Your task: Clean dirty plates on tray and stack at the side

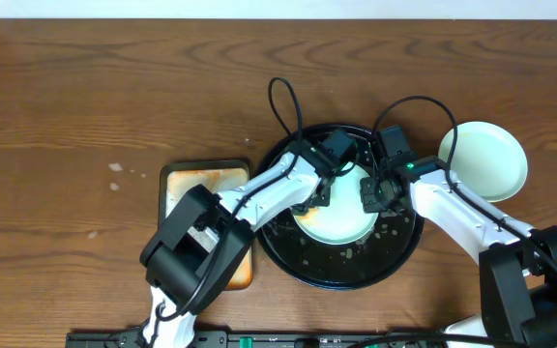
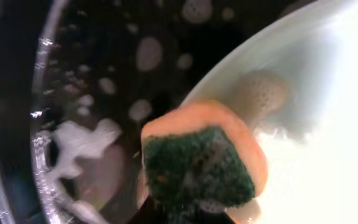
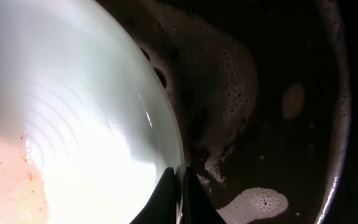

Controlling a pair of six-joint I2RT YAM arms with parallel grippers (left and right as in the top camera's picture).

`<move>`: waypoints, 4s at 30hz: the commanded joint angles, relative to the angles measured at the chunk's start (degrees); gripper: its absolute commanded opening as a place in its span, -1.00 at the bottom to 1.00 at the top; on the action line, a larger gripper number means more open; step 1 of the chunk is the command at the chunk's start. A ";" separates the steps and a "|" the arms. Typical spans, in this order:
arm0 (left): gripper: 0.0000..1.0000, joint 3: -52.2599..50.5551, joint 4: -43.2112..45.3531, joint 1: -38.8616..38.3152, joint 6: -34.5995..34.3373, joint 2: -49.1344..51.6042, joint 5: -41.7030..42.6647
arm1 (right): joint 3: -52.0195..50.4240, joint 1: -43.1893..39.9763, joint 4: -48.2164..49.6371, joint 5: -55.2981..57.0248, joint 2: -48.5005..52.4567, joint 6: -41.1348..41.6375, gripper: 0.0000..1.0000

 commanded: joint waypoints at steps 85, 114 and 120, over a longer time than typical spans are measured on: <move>0.62 -10.97 -21.86 30.03 14.71 -40.63 9.70 | 1.38 -5.29 -0.98 3.32 -12.15 -9.81 -0.98; 0.76 -10.97 -21.84 30.03 14.71 -40.63 9.70 | 1.38 21.14 -1.09 30.29 -20.70 -6.75 -0.97; 0.76 -10.97 -21.84 30.03 14.71 -40.63 9.70 | 1.29 4.79 -2.93 -1.01 -18.47 -5.70 -0.80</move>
